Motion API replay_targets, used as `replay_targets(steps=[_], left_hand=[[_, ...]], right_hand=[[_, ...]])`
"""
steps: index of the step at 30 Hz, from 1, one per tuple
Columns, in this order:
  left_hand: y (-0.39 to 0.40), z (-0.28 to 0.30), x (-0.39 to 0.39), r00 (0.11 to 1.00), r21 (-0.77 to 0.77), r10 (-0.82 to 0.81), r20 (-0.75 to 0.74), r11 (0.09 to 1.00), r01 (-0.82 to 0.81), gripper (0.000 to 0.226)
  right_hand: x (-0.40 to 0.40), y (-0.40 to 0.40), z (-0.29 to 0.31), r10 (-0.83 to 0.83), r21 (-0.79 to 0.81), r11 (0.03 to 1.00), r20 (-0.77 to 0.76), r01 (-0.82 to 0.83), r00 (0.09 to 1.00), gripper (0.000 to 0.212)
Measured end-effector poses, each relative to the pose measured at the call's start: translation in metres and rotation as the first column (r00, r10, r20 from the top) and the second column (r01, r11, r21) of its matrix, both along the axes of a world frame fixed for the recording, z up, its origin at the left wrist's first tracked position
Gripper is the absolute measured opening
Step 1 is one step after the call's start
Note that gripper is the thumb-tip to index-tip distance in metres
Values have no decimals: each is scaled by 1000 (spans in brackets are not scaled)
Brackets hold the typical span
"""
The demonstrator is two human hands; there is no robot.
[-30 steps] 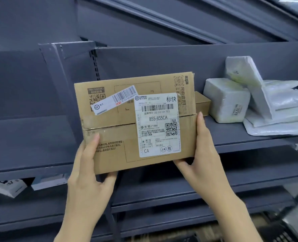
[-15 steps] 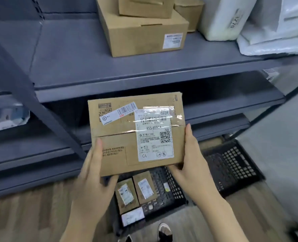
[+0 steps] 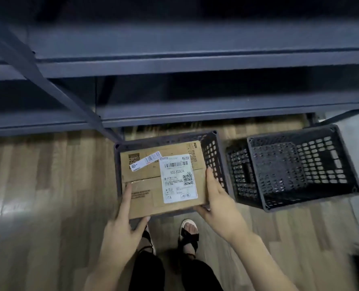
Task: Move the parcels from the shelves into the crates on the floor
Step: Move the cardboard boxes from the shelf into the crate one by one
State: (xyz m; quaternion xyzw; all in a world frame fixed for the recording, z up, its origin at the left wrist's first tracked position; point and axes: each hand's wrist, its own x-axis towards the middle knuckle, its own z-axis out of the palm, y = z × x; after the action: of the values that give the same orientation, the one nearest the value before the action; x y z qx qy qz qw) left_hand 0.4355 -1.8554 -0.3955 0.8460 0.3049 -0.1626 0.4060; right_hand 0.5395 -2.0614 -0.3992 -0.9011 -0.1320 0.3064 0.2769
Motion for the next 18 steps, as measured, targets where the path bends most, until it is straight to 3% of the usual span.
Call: replay_targets(steps=[3, 8, 18], left_hand=[[-9, -47, -15, 1000, 0, -15, -18, 1000, 15, 96], [-8, -138, -13, 997, 13, -82, -7, 997, 82, 94], [22, -310, 25, 963, 153, -263, 64, 956, 251, 95]], right_hand=[[-12, -11, -46, 13, -28, 999, -85, -15, 996, 104], [-12, -14, -136, 23, -82, 996, -92, -30, 996, 104], [17, 8, -296, 64, -132, 990, 75, -53, 995, 103]])
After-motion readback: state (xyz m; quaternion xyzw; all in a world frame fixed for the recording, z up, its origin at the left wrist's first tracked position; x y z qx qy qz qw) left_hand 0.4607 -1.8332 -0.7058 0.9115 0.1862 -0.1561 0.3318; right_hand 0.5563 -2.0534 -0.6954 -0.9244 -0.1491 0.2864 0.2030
